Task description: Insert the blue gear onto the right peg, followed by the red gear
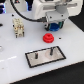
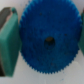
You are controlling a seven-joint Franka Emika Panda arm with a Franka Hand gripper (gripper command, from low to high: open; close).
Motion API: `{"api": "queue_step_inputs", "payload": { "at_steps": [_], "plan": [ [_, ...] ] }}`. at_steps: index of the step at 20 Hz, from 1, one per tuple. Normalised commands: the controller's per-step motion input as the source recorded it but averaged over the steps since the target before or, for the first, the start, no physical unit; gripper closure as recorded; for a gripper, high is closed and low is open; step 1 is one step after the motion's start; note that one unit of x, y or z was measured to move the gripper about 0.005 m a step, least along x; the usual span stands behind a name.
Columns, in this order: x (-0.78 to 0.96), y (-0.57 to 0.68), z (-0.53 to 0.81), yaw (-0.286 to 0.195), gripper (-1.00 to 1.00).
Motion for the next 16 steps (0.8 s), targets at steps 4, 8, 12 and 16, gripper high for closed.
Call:
{"api": "queue_step_inputs", "payload": {
  "at_steps": [4,8,12,16],
  "plan": [
    [0.05,-0.02,0.11,0.000,1.00],
    [0.26,-0.01,0.46,0.000,1.00],
    [0.52,-0.03,0.60,0.000,1.00],
    [0.68,-0.12,0.56,0.000,1.00]
  ]
}}
